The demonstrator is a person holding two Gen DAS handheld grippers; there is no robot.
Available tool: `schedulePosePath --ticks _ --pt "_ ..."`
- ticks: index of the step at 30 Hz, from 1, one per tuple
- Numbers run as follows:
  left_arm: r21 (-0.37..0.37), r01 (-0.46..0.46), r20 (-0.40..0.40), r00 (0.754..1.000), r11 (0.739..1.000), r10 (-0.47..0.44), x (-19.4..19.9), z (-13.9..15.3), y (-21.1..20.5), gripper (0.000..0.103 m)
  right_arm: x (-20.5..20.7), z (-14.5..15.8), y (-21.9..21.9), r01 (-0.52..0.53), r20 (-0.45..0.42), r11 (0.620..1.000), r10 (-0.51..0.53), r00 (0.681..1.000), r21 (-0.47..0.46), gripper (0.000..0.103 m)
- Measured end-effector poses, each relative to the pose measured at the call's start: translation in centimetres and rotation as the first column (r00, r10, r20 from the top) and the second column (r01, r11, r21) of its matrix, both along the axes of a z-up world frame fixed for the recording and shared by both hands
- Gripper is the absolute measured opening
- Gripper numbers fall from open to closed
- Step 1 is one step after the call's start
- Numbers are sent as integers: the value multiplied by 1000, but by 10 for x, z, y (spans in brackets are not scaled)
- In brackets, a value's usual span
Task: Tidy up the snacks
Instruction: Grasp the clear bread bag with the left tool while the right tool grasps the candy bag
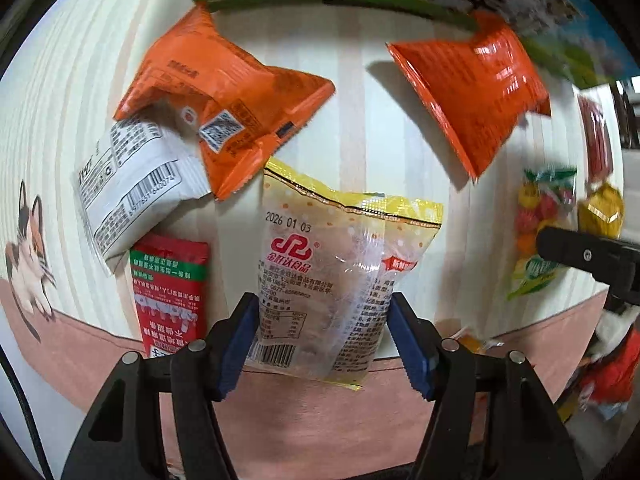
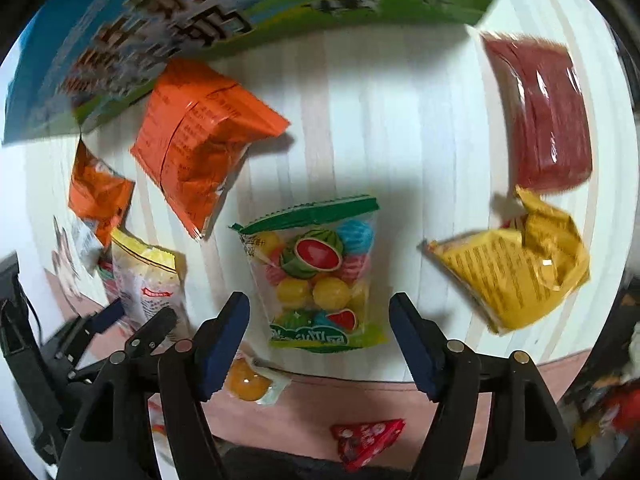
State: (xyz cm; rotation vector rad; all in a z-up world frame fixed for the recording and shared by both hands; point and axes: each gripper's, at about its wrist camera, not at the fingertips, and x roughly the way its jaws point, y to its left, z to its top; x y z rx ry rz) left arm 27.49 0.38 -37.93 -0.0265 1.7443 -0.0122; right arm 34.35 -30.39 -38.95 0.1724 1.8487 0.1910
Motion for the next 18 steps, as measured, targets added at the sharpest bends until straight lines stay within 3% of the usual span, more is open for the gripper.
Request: schedulePosePath --ticks 6,9,10,13,18 --pt "35 114 -3 994 993 -114 0 -7 -19 64 -5 -15 27 -99 -20 992 97 995 -81 75" --pt "19 16 4 1000 1000 -16 -1 -5 -14 59 -11 -16 31 -83 5 989 84 996 -120 65" --pt "6 -48 4 999 999 48 -1 -4 -4 56 -12 -15 31 -59 13 992 61 998 -115 56" --pt "-53 -224 -4 975 973 224 -2 -1 21 57 -12 -12 21 -7 12 994 8 1000 -108 56" --pt "-97 -179 -42 984 979 176 -3 -13 23 58 -12 -14 13 1 -27 995 -3 1000 -99 59"
